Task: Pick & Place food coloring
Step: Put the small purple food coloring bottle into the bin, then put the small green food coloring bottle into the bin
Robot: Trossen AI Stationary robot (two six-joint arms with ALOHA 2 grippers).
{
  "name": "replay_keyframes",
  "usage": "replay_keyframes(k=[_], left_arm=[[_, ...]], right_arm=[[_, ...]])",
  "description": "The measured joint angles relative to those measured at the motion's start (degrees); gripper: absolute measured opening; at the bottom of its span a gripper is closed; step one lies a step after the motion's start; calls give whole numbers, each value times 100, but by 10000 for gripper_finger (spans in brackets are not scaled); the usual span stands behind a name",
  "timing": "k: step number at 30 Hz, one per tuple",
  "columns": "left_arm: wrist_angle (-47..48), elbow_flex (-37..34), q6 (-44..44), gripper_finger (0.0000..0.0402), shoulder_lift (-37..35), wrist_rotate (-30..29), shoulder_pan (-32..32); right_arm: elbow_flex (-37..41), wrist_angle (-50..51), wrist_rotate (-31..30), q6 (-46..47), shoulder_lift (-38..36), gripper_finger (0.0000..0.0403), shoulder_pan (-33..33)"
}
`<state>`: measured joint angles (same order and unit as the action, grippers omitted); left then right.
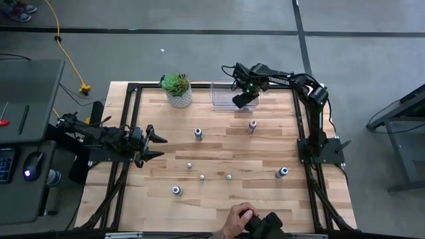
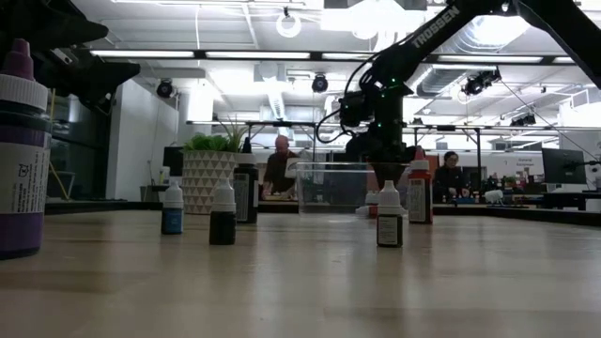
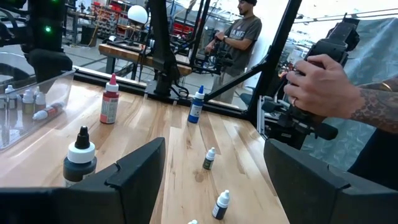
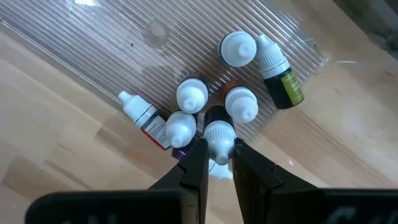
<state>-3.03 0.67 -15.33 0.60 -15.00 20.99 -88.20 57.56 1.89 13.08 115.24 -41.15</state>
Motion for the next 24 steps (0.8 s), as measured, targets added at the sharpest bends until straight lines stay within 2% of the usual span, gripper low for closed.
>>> replay_keyframes(k=[11,19,24], left_arm=[[0,0,0,271,2,0,0],[-1,0,0,271,0,0,1],[0,0,0,271,0,0,2]], right_arm=[[0,7,8,-2,-2,84,-9],[-4,47,8,-3,-10,94,-9],[-318,262,2,-83,-18,95,-9]])
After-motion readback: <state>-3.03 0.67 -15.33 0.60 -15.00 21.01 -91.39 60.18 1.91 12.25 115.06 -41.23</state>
